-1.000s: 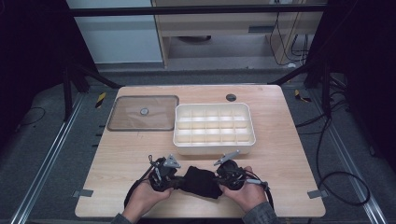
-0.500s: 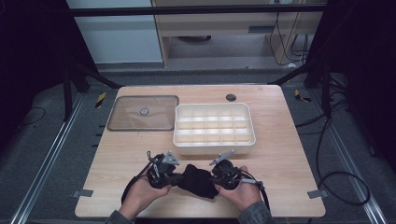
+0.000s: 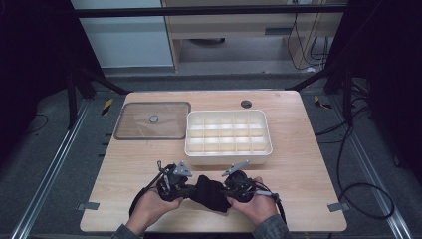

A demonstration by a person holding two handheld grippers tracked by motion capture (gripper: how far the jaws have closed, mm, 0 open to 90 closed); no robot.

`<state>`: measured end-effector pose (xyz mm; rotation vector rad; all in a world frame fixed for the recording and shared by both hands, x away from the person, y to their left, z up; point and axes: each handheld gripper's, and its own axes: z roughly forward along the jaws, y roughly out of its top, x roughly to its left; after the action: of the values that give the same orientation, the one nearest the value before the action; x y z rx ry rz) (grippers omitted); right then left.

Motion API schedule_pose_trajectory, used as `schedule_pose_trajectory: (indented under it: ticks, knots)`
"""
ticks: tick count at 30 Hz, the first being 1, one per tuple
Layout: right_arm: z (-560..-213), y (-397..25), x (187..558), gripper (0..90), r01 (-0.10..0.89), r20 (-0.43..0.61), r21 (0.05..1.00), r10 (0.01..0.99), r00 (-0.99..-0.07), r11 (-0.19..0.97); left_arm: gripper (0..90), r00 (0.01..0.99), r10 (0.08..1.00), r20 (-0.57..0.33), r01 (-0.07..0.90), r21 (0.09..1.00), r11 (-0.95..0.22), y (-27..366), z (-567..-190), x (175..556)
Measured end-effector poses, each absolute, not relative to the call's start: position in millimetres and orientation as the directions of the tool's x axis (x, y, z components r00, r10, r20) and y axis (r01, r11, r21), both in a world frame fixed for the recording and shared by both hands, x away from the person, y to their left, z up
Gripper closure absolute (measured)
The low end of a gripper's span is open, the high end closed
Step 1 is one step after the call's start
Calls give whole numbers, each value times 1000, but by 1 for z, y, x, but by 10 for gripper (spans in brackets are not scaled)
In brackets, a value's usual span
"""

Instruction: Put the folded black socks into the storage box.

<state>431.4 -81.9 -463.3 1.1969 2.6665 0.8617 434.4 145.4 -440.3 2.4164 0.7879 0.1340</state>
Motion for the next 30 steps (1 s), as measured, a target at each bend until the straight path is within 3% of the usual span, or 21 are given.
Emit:
schedule_pose_trajectory:
  ticks: [4, 8, 15, 30]
  knots:
    - [-461, -85, 427, 651, 648, 139, 539, 702, -698, 538, 866, 822, 564, -78, 505, 557, -659, 147, -440, 434]
    - [-459, -92, 423, 624, 652, 142, 536, 704, -696, 536, 866, 823, 563, -74, 504, 552, -665, 149, -440, 434]
    - [-464, -97, 423, 813, 662, 173, 526, 694, -698, 534, 865, 831, 552, -71, 492, 557, -669, 147, -436, 435]
    - [-470, -97, 425, 830, 681, 215, 535, 698, -683, 501, 865, 893, 443, -80, 405, 573, -712, 100, -426, 421]
